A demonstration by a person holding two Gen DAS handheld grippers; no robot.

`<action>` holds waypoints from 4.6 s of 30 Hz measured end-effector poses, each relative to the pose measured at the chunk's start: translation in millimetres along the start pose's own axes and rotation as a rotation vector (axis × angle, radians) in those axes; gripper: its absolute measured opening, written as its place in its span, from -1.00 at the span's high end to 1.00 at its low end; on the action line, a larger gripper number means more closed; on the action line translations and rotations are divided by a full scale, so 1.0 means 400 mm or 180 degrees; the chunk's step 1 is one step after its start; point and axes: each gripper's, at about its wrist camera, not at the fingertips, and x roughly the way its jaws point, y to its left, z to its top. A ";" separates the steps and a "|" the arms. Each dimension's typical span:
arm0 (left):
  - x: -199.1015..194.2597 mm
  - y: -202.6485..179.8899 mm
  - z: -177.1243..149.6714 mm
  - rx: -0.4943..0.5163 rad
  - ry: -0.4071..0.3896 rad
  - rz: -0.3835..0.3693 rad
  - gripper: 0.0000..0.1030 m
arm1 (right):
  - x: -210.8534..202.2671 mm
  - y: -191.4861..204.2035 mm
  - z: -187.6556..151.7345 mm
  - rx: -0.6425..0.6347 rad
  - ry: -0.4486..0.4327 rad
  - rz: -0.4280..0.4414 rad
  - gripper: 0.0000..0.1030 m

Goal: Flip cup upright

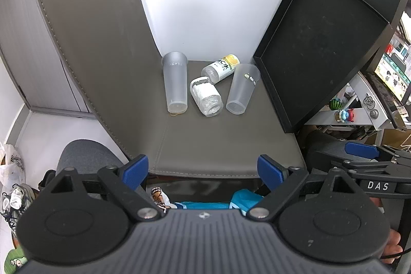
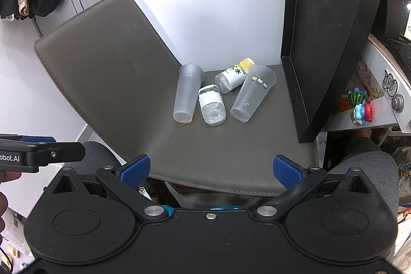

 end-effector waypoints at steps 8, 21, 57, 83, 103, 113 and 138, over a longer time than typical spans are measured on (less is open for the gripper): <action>0.002 0.002 -0.002 0.0000 0.0000 -0.0002 -0.77 | 0.002 -0.001 -0.001 0.0001 0.0000 -0.0016 -1.00; 0.002 0.003 -0.002 0.0000 -0.0003 -0.0004 -0.77 | 0.001 0.002 -0.001 -0.0009 0.0002 -0.0018 -1.00; 0.222 0.069 0.138 -0.0172 0.0234 -0.0131 -0.76 | 0.138 -0.064 0.056 0.0289 -0.0162 0.0007 -1.00; 0.473 0.053 0.296 0.0050 0.0610 -0.0180 -0.75 | 0.298 -0.161 0.142 0.0760 -0.0184 -0.0107 -0.99; 0.740 0.011 0.402 0.0384 0.0776 0.0062 -0.75 | 0.464 -0.263 0.163 0.1203 -0.0184 0.0010 -1.00; 0.844 -0.039 0.465 0.0668 0.0808 0.0211 -0.72 | 0.500 -0.286 0.166 0.1261 -0.0308 -0.0185 -1.00; 1.066 -0.154 0.522 0.1338 0.1074 0.0301 -0.71 | 0.544 -0.335 0.142 0.1600 -0.0055 -0.0275 -0.99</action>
